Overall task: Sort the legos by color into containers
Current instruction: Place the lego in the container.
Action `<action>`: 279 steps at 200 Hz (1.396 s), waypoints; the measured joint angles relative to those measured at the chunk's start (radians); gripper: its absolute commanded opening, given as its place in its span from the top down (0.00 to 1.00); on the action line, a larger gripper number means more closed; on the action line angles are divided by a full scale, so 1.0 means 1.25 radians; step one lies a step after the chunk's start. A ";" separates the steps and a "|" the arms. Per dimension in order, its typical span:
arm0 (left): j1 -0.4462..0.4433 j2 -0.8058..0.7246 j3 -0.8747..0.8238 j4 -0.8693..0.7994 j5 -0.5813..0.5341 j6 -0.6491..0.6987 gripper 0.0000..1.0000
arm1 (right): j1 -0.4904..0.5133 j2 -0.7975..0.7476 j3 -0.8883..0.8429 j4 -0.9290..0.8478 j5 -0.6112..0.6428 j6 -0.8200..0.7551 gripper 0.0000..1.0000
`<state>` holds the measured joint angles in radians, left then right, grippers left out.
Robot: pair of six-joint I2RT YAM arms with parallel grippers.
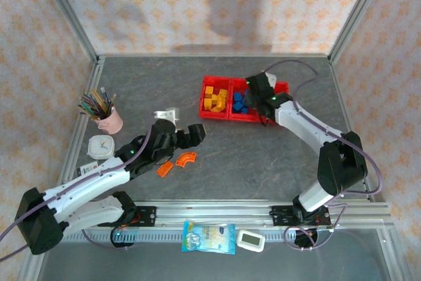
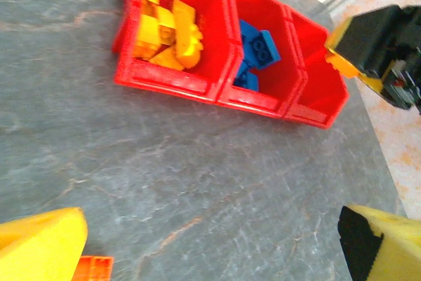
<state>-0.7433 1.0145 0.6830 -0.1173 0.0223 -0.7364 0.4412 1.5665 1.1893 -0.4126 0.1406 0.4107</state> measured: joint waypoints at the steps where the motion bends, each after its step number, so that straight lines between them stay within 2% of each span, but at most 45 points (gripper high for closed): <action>1: -0.001 0.002 0.001 0.001 0.000 0.001 0.01 | -0.002 0.000 0.000 0.000 0.000 0.000 0.56; 38: -0.033 0.094 0.038 0.063 0.023 0.007 0.01 | -0.085 0.018 -0.004 0.014 0.011 -0.002 0.56; 78: -0.044 0.158 0.070 0.103 0.039 0.010 0.01 | -0.148 0.117 0.025 0.037 0.008 -0.002 0.56; 105: -0.044 0.177 0.086 0.110 0.039 0.011 0.01 | -0.170 0.169 0.055 0.047 0.002 -0.003 0.52; 145: -0.044 0.179 0.095 0.111 0.039 0.017 0.01 | -0.179 0.204 0.097 0.057 -0.008 -0.015 0.43; 219: -0.044 0.180 0.105 0.109 0.034 0.027 0.01 | -0.179 0.208 0.113 0.064 -0.030 -0.033 0.37; 279: -0.044 0.154 0.111 0.091 0.003 0.037 0.01 | -0.150 0.113 0.092 0.061 -0.066 -0.036 0.33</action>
<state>-0.7986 1.2068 0.8223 -0.0040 0.0265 -0.6899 0.2531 1.7073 1.3048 -0.3363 0.0582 0.3660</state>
